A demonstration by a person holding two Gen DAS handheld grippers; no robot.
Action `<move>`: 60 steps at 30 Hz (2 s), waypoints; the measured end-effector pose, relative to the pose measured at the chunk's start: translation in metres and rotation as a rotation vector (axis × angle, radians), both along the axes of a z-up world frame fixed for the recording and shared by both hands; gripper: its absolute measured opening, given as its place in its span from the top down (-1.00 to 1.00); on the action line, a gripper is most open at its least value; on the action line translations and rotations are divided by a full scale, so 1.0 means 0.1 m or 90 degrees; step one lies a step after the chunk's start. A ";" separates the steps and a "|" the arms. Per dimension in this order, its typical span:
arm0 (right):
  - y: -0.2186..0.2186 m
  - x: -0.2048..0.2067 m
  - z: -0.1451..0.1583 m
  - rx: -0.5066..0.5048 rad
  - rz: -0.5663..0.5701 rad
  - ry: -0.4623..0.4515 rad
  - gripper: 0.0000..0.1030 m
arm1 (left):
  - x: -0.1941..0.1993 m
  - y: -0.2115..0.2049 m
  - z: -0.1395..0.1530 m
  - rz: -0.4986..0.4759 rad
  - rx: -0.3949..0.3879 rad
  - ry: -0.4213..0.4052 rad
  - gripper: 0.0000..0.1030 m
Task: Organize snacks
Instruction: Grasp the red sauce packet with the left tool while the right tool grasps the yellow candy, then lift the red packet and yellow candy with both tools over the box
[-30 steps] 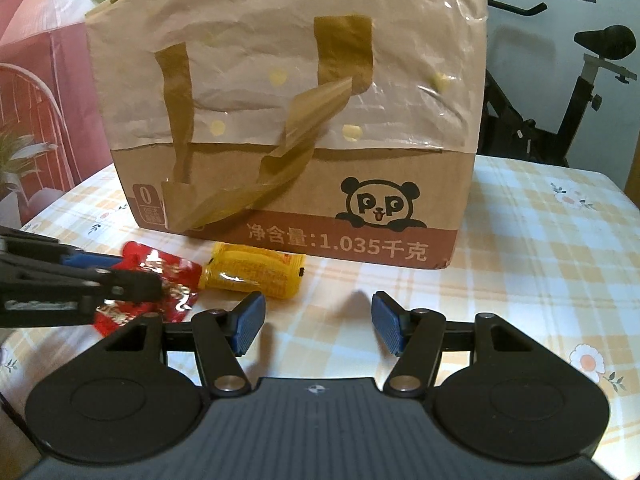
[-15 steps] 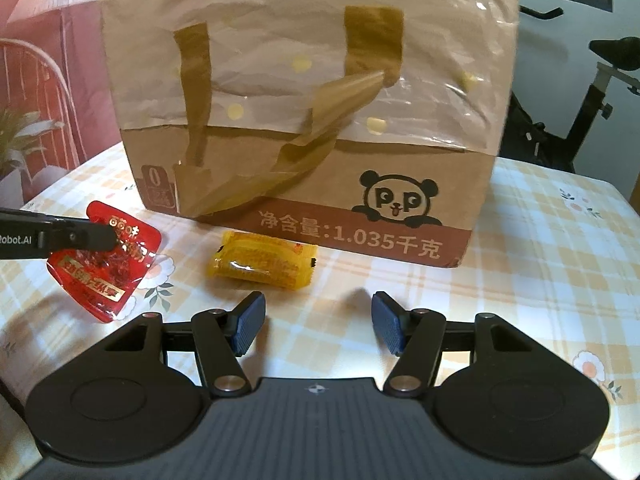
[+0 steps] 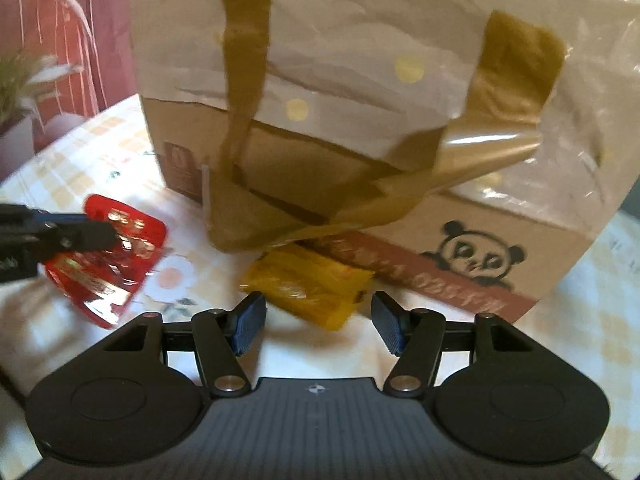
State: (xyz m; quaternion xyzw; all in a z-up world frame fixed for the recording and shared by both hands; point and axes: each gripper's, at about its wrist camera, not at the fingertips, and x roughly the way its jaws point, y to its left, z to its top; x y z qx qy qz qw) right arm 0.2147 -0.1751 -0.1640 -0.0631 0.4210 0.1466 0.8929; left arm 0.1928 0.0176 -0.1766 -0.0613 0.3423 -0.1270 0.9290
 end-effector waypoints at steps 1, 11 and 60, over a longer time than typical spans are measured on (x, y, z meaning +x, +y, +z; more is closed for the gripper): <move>0.03 -0.02 0.01 0.006 0.005 0.009 -0.17 | 0.01 0.01 0.00 0.001 -0.001 0.000 0.70; 0.35 -0.08 0.14 -0.042 0.097 -0.070 -0.17 | 0.01 0.02 -0.03 0.004 0.002 0.000 0.68; -0.41 -0.55 -0.11 0.091 -0.038 -0.110 0.24 | -0.02 -0.41 -0.01 -0.021 0.113 0.014 0.40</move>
